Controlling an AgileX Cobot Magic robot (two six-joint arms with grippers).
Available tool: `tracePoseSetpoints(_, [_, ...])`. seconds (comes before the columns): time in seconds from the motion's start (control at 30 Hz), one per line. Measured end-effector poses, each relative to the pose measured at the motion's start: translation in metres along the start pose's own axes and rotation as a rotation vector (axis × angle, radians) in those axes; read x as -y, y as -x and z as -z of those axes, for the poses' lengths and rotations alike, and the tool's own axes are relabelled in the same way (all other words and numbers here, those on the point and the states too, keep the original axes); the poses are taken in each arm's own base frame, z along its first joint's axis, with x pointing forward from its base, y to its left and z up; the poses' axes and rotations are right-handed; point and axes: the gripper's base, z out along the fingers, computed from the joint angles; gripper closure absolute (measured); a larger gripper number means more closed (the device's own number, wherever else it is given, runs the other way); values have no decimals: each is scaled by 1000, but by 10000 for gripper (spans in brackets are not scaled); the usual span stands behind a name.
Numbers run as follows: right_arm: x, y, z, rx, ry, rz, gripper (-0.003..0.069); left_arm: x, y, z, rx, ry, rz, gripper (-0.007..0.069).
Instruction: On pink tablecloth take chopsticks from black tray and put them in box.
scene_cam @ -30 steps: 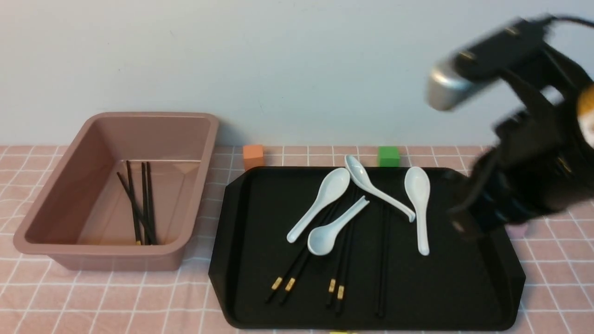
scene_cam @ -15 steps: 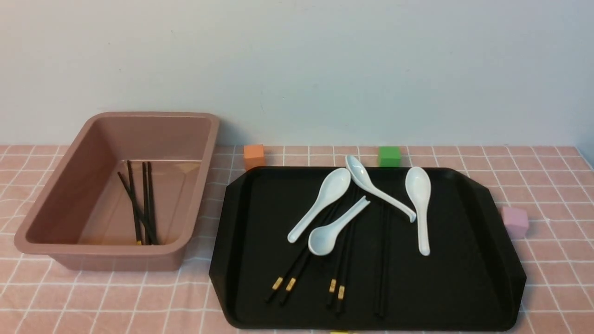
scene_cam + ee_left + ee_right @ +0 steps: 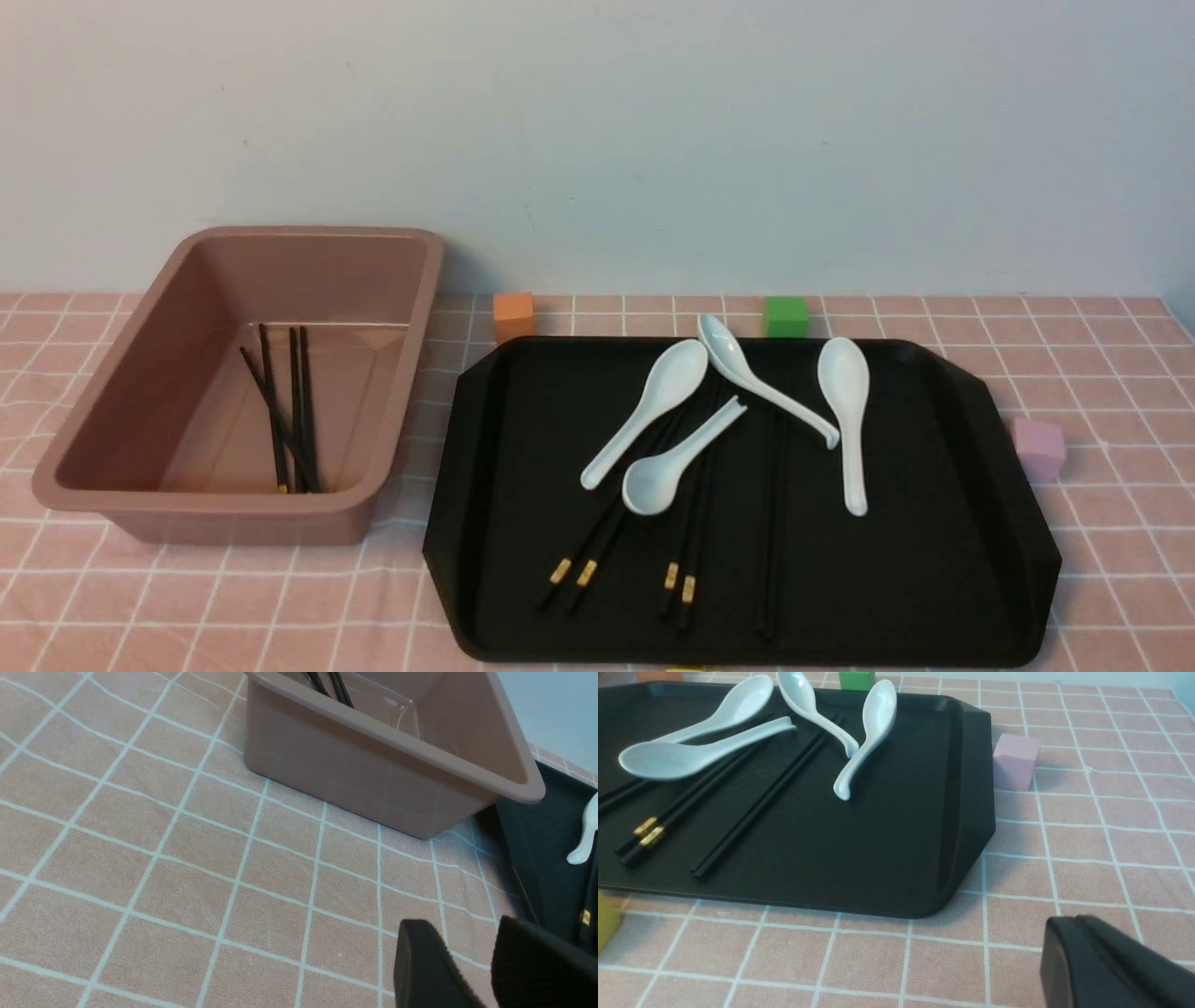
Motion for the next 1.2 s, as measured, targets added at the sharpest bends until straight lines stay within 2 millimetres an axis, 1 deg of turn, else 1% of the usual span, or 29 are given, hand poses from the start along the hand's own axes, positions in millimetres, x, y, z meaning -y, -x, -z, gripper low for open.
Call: tracePoseSetpoints(1.2, [0, 0, 0, 5, -2, 5, 643, 0, 0, 0, 0, 0, 0, 386])
